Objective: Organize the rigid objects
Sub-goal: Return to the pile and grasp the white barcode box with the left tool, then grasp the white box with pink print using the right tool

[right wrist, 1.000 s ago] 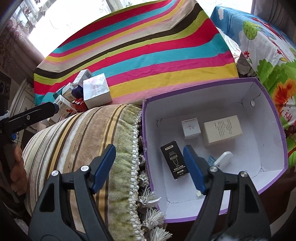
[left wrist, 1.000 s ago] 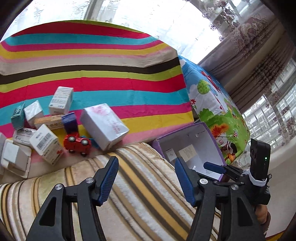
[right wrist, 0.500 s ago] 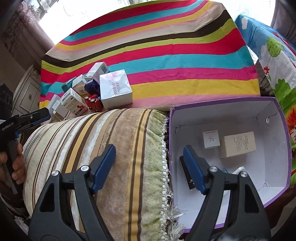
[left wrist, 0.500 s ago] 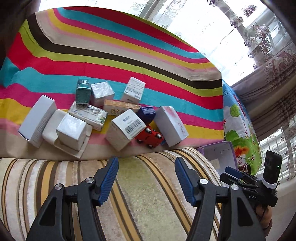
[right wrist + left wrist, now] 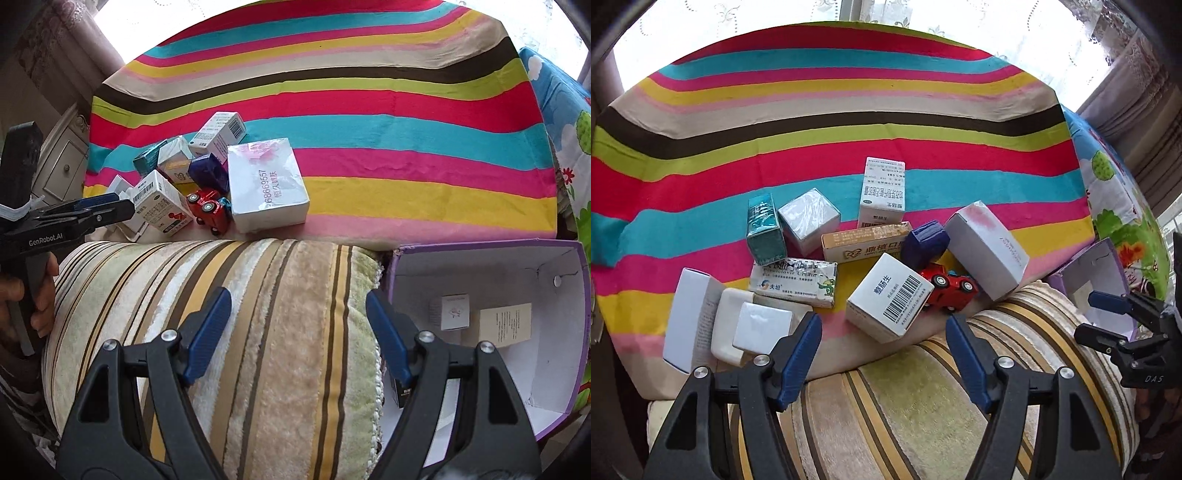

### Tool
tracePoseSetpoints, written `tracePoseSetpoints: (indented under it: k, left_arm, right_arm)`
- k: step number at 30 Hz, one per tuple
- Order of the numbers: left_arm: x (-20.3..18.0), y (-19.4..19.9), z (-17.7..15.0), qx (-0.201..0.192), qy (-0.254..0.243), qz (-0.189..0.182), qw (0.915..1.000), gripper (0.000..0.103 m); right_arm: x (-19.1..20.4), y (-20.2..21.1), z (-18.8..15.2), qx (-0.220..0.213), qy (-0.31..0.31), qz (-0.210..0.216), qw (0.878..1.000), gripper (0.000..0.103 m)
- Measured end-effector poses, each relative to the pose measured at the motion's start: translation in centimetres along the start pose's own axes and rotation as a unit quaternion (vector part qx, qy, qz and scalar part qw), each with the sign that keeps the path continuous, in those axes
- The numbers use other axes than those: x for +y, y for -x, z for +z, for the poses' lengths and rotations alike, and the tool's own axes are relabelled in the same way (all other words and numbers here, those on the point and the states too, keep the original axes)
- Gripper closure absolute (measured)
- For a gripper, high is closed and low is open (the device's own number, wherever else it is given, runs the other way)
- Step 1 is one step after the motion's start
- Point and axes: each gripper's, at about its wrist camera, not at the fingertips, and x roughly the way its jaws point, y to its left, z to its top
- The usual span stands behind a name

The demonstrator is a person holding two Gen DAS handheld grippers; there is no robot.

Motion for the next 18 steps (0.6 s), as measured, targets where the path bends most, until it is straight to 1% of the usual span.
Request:
tracePoseSetpoints:
  k: [2, 4, 7, 12, 14, 15, 18]
  left_arm:
    - [0.2, -0.4, 0.3, 0.002, -0.006, 0.005, 1.0, 0.033]
    - [0.1, -0.9, 0.6, 0.005, -0.019, 0.008, 0.9998, 0.033]
    - [-0.3, -1.1, 0.9, 0.001, -0.039, 0.018, 0.9991, 0.033]
    - [-0.7, -1.5, 1.1, 0.001, -0.065, 0.018, 0.9977, 0.033]
    - [-0.7, -1.6, 1.0, 0.006, -0.071, 0.014, 0.9974, 0.044]
    - [-0.7, -1.8, 0.9, 0.011, -0.072, 0.011, 0.9973, 0.054]
    - [-0.5, -1.4, 0.5, 0.005, -0.072, 0.005, 0.9974, 0.054]
  right_arm:
    - [0.4, -0.5, 0.6, 0.004, 0.007, 0.005, 1.0, 0.024]
    - [0.9, -1.0, 1.2, 0.006, 0.017, 0.007, 1.0, 0.021]
    - [1.8, -1.9, 2.2, 0.008, 0.031, 0.003, 0.999, 0.019]
    - [2.9, -3.3, 3.8, 0.014, 0.048, 0.01, 0.999, 0.019]
    - [3.2, -3.9, 4.4, 0.017, 0.049, 0.013, 0.999, 0.018]
    - [3.3, -4.2, 4.8, 0.018, 0.049, 0.013, 0.999, 0.018]
    - [3.5, -5.3, 5.5, 0.026, 0.049, 0.018, 0.998, 0.018]
